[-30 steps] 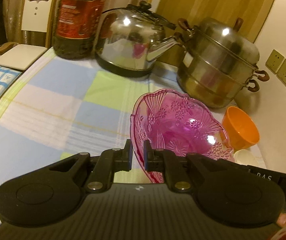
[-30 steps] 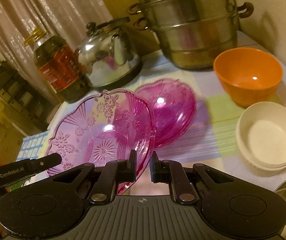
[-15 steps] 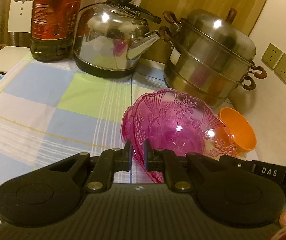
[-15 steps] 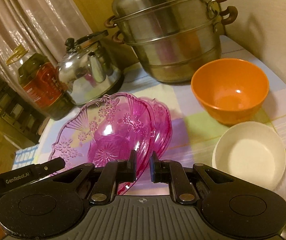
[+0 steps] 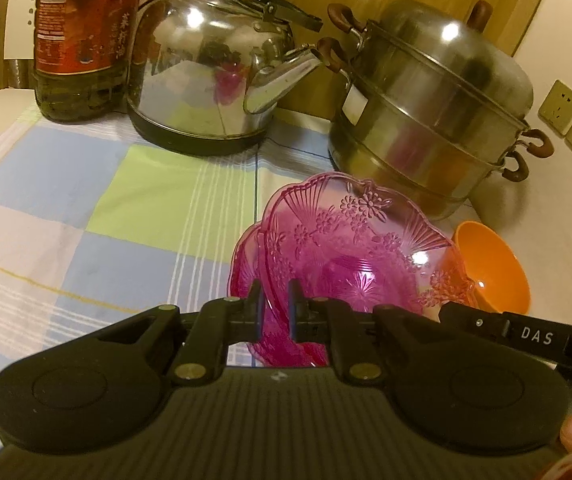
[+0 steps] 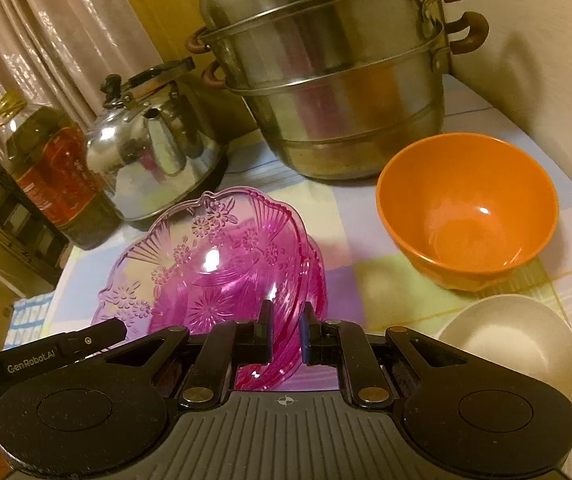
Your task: Organize plates and bowls
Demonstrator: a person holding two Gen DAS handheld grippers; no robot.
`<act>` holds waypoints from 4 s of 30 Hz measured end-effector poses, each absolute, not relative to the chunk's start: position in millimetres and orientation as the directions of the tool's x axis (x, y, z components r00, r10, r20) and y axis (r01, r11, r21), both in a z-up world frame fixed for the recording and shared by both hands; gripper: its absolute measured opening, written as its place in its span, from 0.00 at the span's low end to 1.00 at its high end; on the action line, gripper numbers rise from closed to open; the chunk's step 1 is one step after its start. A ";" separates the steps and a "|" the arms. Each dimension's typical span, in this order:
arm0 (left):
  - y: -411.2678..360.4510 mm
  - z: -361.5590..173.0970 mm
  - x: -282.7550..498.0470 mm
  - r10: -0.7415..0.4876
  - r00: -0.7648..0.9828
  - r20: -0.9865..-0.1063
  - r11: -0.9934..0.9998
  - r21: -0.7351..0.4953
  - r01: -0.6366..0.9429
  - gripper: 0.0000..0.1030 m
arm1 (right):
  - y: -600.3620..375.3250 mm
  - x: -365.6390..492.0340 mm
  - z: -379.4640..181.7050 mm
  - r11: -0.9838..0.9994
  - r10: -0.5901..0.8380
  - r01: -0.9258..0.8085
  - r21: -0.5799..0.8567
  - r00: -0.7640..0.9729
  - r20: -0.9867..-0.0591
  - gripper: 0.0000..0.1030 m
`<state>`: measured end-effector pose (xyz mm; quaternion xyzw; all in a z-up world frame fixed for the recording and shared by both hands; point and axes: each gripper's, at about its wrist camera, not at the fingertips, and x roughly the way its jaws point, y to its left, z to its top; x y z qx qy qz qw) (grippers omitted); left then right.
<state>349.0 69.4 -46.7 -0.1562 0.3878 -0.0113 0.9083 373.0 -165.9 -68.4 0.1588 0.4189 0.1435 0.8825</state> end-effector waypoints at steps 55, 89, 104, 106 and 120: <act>75.1 -82.6 373.9 -0.087 0.659 -0.747 0.962 -0.235 -0.140 0.21 | -161.5 396.3 -85.2 0.934 0.335 -0.126 0.334 0.636 -0.696 0.38; 74.5 -77.6 361.9 -0.091 0.674 -0.733 0.962 -0.239 -0.130 0.21 | -170.3 383.7 -74.2 0.934 0.339 -0.147 0.326 0.651 -0.679 0.41; 53.2 -41.8 297.2 -0.119 0.731 -0.672 0.966 -0.247 -0.070 0.21 | -208.8 322.0 -44.0 0.929 0.332 -0.117 0.351 0.683 -0.651 0.42; 48.4 -38.7 286.0 -0.129 0.735 -0.666 0.965 -0.255 -0.062 0.21 | -215.7 308.1 -40.5 0.926 0.332 -0.110 0.360 0.688 -0.645 0.42; -8.3 -38.5 203.1 -0.209 0.695 -0.688 0.957 -0.291 -0.001 0.21 | -256.1 207.3 -33.5 0.950 0.267 -0.077 0.304 0.706 -0.656 0.42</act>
